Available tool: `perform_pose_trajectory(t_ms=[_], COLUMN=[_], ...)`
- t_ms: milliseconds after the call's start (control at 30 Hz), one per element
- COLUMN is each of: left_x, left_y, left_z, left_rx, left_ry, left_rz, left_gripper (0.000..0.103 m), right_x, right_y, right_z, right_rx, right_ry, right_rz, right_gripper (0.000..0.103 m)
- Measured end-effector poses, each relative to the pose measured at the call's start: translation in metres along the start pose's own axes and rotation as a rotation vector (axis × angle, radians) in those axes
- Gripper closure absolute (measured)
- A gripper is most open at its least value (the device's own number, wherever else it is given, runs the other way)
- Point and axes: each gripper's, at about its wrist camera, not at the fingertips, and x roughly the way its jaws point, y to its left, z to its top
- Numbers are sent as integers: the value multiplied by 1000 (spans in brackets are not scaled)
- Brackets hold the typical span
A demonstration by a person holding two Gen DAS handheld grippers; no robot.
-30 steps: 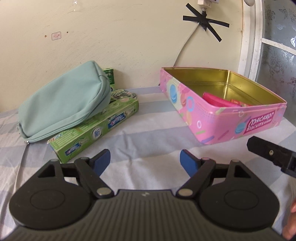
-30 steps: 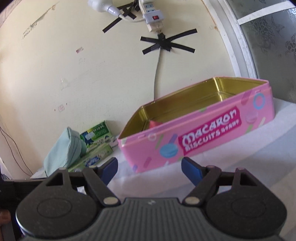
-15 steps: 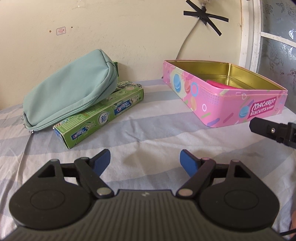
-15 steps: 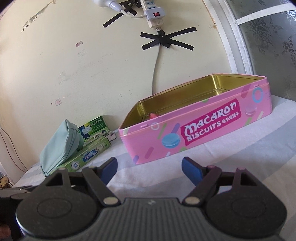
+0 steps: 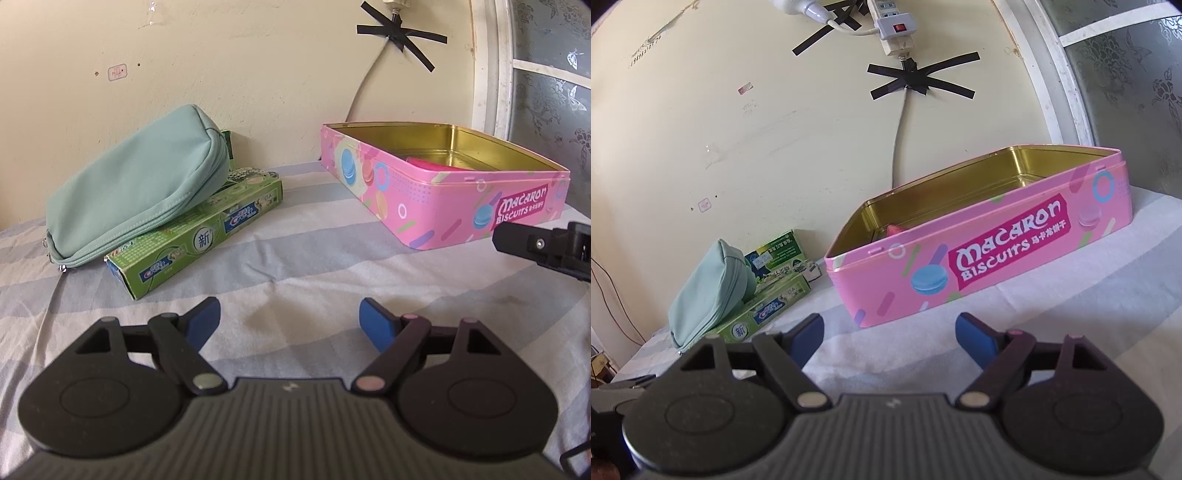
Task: Organize objects
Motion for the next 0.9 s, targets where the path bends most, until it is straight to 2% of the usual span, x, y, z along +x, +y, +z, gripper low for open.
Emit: perform_pose_trajectory(t_ms=[900], left_x=[0], left_y=[1], left_z=[0], left_rx=[2], left_ry=[-6], left_rz=[-5], left_gripper=[18], right_x=[1], right_y=[0], right_z=[0], right_rx=[-1], right_ry=[1], right_rz=[2], right_gripper=[21])
